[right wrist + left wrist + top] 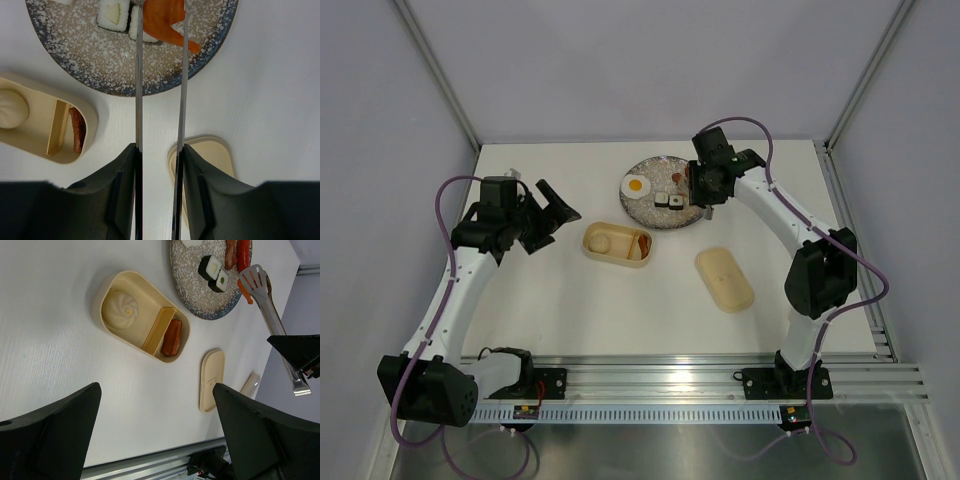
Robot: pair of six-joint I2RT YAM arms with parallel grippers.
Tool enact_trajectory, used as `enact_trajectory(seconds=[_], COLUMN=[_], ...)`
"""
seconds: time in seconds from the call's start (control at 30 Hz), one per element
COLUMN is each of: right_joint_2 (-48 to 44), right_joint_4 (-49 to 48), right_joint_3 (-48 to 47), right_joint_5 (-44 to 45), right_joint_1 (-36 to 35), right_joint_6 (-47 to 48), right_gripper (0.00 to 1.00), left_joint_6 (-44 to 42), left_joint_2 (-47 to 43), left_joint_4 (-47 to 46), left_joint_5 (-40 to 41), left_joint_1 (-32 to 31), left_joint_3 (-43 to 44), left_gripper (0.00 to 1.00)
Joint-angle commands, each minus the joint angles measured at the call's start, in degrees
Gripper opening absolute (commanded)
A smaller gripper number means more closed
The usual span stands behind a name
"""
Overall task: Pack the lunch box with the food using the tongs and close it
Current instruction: Pick up the fake food from the plate, then place the fake food in the packing box.
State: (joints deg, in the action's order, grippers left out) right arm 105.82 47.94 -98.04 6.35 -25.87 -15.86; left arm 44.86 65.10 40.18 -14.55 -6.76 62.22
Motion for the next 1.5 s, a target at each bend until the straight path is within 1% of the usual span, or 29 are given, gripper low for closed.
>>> enact_trajectory(seconds=[0.0, 0.2, 0.43, 0.47, 0.7, 0.93, 1.27, 1.4, 1.47], right_joint_2=[-4.13, -3.87, -4.39, -4.48, -3.35, 0.78, 5.10, 5.97, 6.06], right_joint_4=[-0.66, 0.48, 2.06, 1.98, 1.63, 1.54, 1.89, 1.89, 1.98], right_joint_3=[-1.01, -2.59, -4.61, -4.70, -4.53, -5.32, -6.46, -7.25, -7.60], right_joint_5=[-0.73, 0.33, 2.79, 2.79, 1.47, 1.12, 0.86, 0.68, 0.68], right_joint_1=[-1.64, -4.27, -12.09, -13.93, -19.65, -22.99, -24.76, -25.02, -25.20], right_joint_6=[-0.23, -0.14, -0.58, -0.75, -1.98, -1.90, -1.46, -1.54, -1.46], right_gripper=[0.27, 0.27, 0.27, 0.27, 0.27, 0.27, 0.27, 0.31, 0.32], left_joint_6=[-0.74, -0.57, -0.65, -0.74, -0.74, -1.00, -1.18, -1.36, -1.36], left_joint_2=[1.08, 3.36, 3.19, 3.19, 2.40, 1.61, 1.70, 1.78, 1.78], left_joint_4=[-2.91, -3.88, -3.71, -3.36, -2.30, -1.60, -1.42, -1.42, -1.42], left_joint_5=[-0.13, -0.92, -0.49, -0.31, 0.40, 0.92, 1.01, 1.01, 1.01], left_joint_1=[0.35, 0.26, 0.35, 0.35, 0.26, 0.26, 0.35, 0.35, 0.35], left_joint_3=[-0.95, -2.36, -2.54, -2.10, -0.78, -0.60, -0.60, -0.78, -0.78], left_gripper=[0.99, 0.99, 0.99, 0.99, 0.99, 0.99, 0.99, 0.99, 0.99])
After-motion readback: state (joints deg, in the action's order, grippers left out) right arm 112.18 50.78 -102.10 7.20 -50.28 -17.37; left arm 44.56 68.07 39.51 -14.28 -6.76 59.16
